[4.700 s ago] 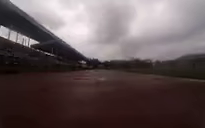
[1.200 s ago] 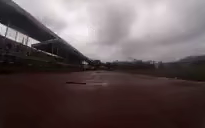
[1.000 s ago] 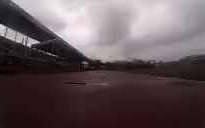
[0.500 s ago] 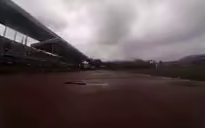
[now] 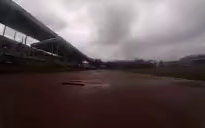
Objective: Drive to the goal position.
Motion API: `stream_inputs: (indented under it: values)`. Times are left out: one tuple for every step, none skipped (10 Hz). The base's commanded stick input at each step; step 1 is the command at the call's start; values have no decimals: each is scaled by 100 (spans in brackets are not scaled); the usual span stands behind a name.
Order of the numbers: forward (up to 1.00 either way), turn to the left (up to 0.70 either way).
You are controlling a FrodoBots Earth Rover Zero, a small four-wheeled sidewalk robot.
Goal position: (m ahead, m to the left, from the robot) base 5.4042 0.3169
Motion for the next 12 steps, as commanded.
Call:
stream_inputs:
  values:
    - [50,0]
    - [50,0]
    - [50,0]
    - [50,0]
    - [50,0]
    - [50,0]
    - [50,0]
    - [50,0]
    - [50,0]
    - [50,0]
    - [50,0]
    - [50,0]
